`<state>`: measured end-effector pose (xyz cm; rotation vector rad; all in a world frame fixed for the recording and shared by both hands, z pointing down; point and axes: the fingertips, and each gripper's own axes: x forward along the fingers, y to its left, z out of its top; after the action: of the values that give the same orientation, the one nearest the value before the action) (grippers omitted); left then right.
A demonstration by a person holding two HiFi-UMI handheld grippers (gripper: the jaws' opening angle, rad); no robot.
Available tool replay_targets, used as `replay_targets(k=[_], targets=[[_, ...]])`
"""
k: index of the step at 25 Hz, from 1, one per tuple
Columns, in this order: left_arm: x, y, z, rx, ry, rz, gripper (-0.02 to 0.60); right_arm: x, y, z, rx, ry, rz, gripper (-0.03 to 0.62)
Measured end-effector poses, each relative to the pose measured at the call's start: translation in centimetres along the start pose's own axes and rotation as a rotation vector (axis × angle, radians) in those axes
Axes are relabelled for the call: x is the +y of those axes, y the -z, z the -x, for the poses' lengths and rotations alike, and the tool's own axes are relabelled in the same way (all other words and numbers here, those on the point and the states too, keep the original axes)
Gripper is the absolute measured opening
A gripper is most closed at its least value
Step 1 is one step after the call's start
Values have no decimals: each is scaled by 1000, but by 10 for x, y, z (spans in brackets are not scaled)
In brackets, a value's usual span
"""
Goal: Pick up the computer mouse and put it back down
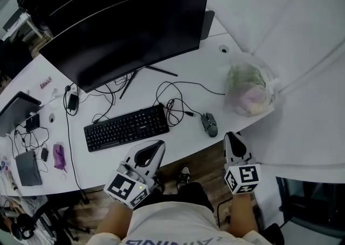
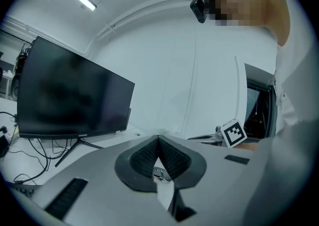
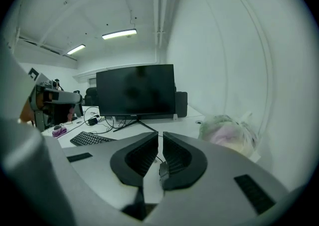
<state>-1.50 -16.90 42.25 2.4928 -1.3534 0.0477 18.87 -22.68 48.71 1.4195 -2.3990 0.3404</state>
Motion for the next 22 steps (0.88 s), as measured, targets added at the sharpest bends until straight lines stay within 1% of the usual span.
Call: replay_targets(k=[2, 4, 6, 9, 13, 16, 22], targets=[[1, 4, -4, 8, 5, -5, 8, -4, 11, -10, 29, 21, 8, 23], [2, 8, -5, 22, 13, -5, 8, -5, 24, -21, 76, 24, 13, 33], [4, 17, -6, 47, 19, 0, 8, -4, 40, -33, 143, 9, 9, 114], [7, 30, -9, 80, 14, 19, 8, -6, 65, -49, 240, -4, 26, 165], [6, 37, -16, 98, 13, 30, 8, -6, 97, -66, 348, -44, 69, 241], [6, 41, -20, 111, 11, 32, 8, -10, 117, -73, 405, -50, 84, 255], [10, 51, -28, 132, -13, 53, 8, -16, 145, -87, 474, -55, 91, 268]])
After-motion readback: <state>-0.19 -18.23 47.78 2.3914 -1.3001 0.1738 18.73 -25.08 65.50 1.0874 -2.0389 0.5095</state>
